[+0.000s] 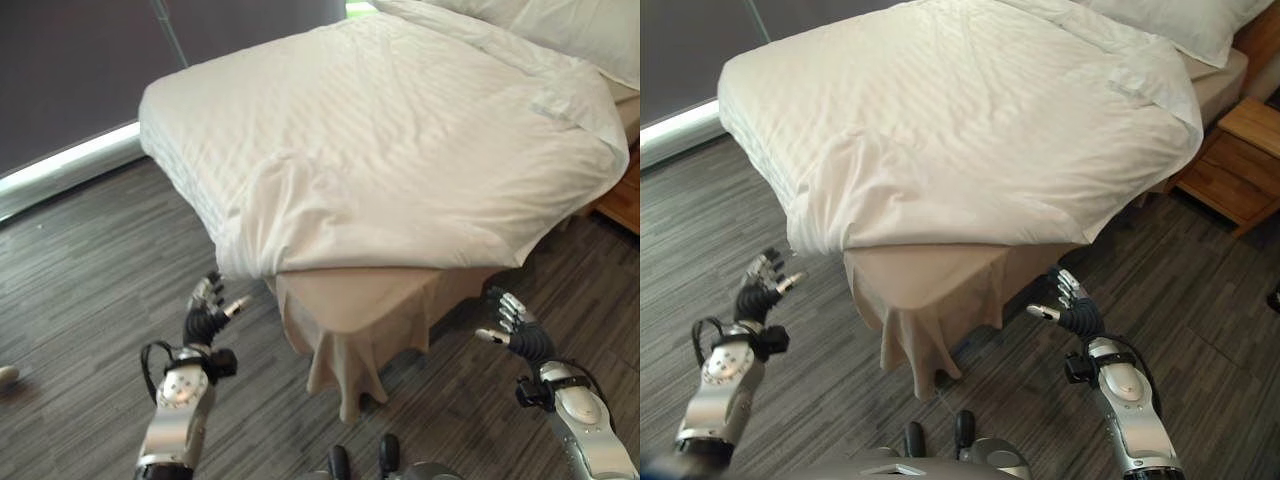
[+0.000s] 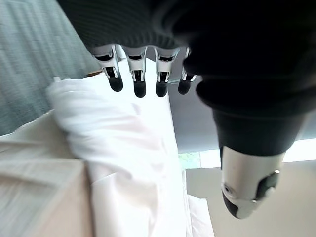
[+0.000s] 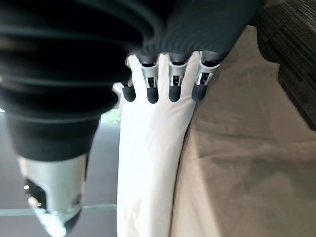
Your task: Making the bed.
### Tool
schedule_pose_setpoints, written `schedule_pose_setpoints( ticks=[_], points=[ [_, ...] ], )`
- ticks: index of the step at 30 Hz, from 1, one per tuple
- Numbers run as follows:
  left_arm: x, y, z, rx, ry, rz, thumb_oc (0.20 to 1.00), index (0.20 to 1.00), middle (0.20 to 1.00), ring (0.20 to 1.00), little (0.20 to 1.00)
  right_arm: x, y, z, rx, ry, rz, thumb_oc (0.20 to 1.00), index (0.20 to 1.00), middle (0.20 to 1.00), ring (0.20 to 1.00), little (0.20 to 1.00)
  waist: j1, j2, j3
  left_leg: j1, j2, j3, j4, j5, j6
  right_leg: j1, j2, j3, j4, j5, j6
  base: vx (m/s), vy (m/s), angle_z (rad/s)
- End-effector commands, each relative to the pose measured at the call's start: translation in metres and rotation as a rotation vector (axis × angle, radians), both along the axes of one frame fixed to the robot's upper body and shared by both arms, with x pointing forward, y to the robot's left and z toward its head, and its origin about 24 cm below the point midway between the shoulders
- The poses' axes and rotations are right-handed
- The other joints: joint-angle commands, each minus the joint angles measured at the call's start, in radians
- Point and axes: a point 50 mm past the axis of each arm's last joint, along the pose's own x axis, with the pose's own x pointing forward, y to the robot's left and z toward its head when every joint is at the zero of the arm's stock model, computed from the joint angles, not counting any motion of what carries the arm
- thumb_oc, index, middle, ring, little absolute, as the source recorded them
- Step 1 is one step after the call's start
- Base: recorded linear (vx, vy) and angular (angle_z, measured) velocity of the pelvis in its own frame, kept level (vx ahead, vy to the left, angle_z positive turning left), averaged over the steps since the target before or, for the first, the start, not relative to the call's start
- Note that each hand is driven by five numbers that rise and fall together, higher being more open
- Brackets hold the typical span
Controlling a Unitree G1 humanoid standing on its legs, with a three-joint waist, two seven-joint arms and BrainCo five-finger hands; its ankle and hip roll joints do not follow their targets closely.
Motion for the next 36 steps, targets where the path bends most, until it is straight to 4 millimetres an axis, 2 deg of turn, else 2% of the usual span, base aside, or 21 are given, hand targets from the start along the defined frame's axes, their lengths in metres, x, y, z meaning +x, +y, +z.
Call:
schedule_pose_setpoints(
  ticks=[1,2,3,4,5,6,7,8,10,11,12,13,16,17,18,24,30,36],
  points=[
    [0.027,0.010,0.059,0.213,-0.198,0.008,1.000,1.000,1.000,1.000,1.000,0.009,-0.009,0.030,0.036,-0.194,-0.064,1.000,1.000,1.000,1.000,1.000,-0.023,-0.004,-0.045,0.026,0.012,0.012,0.007,-0.033,-0.012,0.065,-0.099,0.026,0.014,-0.047,0.089,0.07,0.113,-0.45],
    [0.041,0.015,0.090,0.287,-0.278,0.032,1.000,1.000,1.000,1.000,1.000,0.006,-0.012,0.028,0.052,-0.190,-0.094,1.000,1.000,1.000,1.000,1.000,-0.049,-0.003,-0.048,0.023,0.016,0.032,0.007,-0.038,-0.013,0.048,-0.096,0.043,0.014,-0.041,0.095,0.05,0.069,-0.34],
    [0.042,0.014,0.091,0.289,-0.281,0.030,1.000,1.000,1.000,1.000,1.000,0.006,-0.012,0.028,0.054,-0.192,-0.097,1.000,1.000,1.000,1.000,1.000,-0.044,-0.004,-0.047,0.022,0.016,0.035,0.007,-0.038,-0.013,0.045,-0.095,0.045,0.014,-0.040,0.095,0.08,0.097,-0.36],
    [0.051,0.019,0.110,0.353,-0.308,0.055,1.000,1.000,1.000,1.000,1.000,0.002,-0.014,0.024,0.075,-0.179,-0.116,1.000,1.000,1.000,1.000,1.000,-0.058,-0.006,-0.049,0.020,0.019,0.051,0.007,-0.041,-0.015,0.035,-0.093,0.057,0.014,-0.037,0.099,0.07,0.065,-0.48],
    [0.064,0.027,0.143,0.466,-0.352,0.109,1.000,1.000,1.000,1.000,1.000,-0.004,-0.016,0.019,0.098,-0.154,-0.118,1.000,1.000,1.000,1.000,1.000,-0.078,-0.011,-0.054,0.016,0.024,0.076,0.007,-0.043,-0.019,0.017,-0.088,0.075,0.014,-0.031,0.105,0.10,0.084,-0.49],
    [0.075,0.030,0.167,0.567,-0.364,0.161,1.000,1.000,1.000,1.000,1.000,-0.009,-0.017,0.014,0.115,-0.130,-0.120,1.000,1.000,1.000,1.000,1.000,-0.108,-0.013,-0.054,0.012,0.029,0.096,0.007,-0.043,-0.024,0.001,-0.082,0.089,0.014,-0.024,0.111,0.08,0.061,-0.46],
    [0.080,0.034,0.180,0.627,-0.354,0.188,1.000,1.000,1.000,1.000,1.000,-0.010,-0.018,0.013,0.127,-0.121,-0.128,1.000,1.000,1.000,1.000,1.000,-0.118,-0.017,-0.052,0.008,0.032,0.107,0.007,-0.042,-0.026,-0.010,-0.079,0.099,0.014,-0.020,0.114,0.04,0.025,-0.30],
    [0.082,0.033,0.182,0.630,-0.359,0.184,1.000,1.000,1.000,1.000,1.000,-0.010,-0.018,0.013,0.132,-0.124,-0.132,1.000,1.000,1.000,1.000,1.000,-0.111,-0.020,-0.051,0.006,0.032,0.109,0.007,-0.042,-0.026,-0.013,-0.079,0.101,0.014,-0.019,0.114,0.01,0.011,-0.32],
    [0.092,0.040,0.211,0.727,-0.344,0.249,1.000,1.000,1.000,1.000,1.000,-0.011,-0.021,0.012,0.138,-0.118,-0.136,1.000,1.000,1.000,1.000,1.000,-0.135,-0.025,-0.045,-0.011,0.039,0.129,0.007,-0.036,-0.030,-0.040,-0.072,0.114,0.014,-0.008,0.120,0.00,0.007,-0.30],
    [0.094,0.045,0.224,0.782,-0.322,0.281,1.000,1.000,1.000,1.000,1.000,-0.011,-0.023,0.013,0.136,-0.117,-0.141,1.000,1.000,1.000,1.000,1.000,-0.147,-0.024,-0.040,-0.020,0.042,0.140,0.007,-0.032,-0.032,-0.054,-0.069,0.121,0.014,-0.003,0.123,0.00,-0.003,-0.41],
    [0.095,0.055,0.253,0.891,-0.297,0.367,1.000,1.000,1.000,1.000,1.000,-0.010,-0.024,0.013,0.142,-0.120,-0.152,1.000,1.000,1.000,1.000,1.000,-0.167,-0.030,-0.029,-0.046,0.047,0.158,0.007,-0.024,-0.035,-0.090,-0.062,0.135,0.014,0.010,0.125,0.00,-0.004,-0.42],
    [0.096,0.053,0.256,0.896,-0.302,0.365,1.000,1.000,1.000,1.000,1.000,-0.010,-0.023,0.013,0.148,-0.122,-0.155,1.000,1.000,1.000,1.000,1.000,-0.163,-0.034,-0.029,-0.049,0.048,0.158,0.007,-0.023,-0.035,-0.094,-0.062,0.135,0.014,0.011,0.125,0.00,-0.004,-0.36],
    [0.090,0.065,0.292,1.061,-0.260,0.490,1.000,1.000,1.000,1.000,1.000,-0.009,-0.025,0.015,0.174,-0.138,-0.165,1.000,1.000,1.000,1.000,1.000,-0.184,-0.049,-0.009,-0.086,0.054,0.180,0.007,-0.011,-0.039,-0.142,-0.053,0.153,0.014,0.033,0.129,0.00,-0.005,-0.26],
    [0.085,0.072,0.300,1.106,-0.228,0.543,1.000,1.000,1.000,1.000,1.000,-0.008,-0.025,0.017,0.176,-0.148,-0.163,1.000,1.000,1.000,1.000,1.000,-0.191,-0.051,0.000,-0.096,0.056,0.189,0.007,-0.008,-0.039,-0.157,-0.049,0.162,0.014,0.041,0.131,0.01,-0.004,-0.27],
    [0.075,0.084,0.318,1.178,-0.177,0.641,1.000,1.000,1.000,1.000,1.000,-0.005,-0.024,0.021,0.186,-0.168,-0.158,1.000,1.000,1.000,1.000,1.000,-0.197,-0.065,0.013,-0.116,0.060,0.211,0.007,-0.002,-0.040,-0.188,-0.043,0.182,0.014,0.055,0.137,0.02,-0.003,-0.35],
    [0.056,0.104,0.340,1.261,-0.044,0.769,1.000,1.000,1.000,1.000,1.000,-0.001,-0.025,0.024,0.189,-0.185,-0.158,1.000,1.000,1.000,1.000,1.000,-0.190,-0.087,0.034,-0.152,0.061,0.233,0.007,0.010,-0.040,-0.234,-0.039,0.200,0.014,0.068,0.139,0.03,-0.004,-0.31],
    [0.032,0.124,0.354,1.172,-0.036,0.860,1.000,1.000,1.000,1.000,1.000,0.001,-0.022,0.028,0.181,-0.193,-0.123,1.000,1.000,1.000,1.000,1.000,-0.179,-0.106,0.055,-0.189,0.062,0.225,0.007,0.015,-0.037,-0.271,-0.037,0.196,0.014,0.079,0.137,0.03,-0.003,-0.01],
    [0.024,0.128,0.360,1.188,-0.033,0.895,1.000,1.000,1.000,1.000,1.000,0.001,-0.018,0.027,0.184,-0.180,-0.086,1.000,1.000,1.000,1.000,1.000,-0.176,-0.119,0.070,-0.218,0.061,0.213,0.007,0.020,-0.036,-0.296,-0.037,0.179,0.014,0.083,0.138,0.03,0.003,0.03]
  ],
)
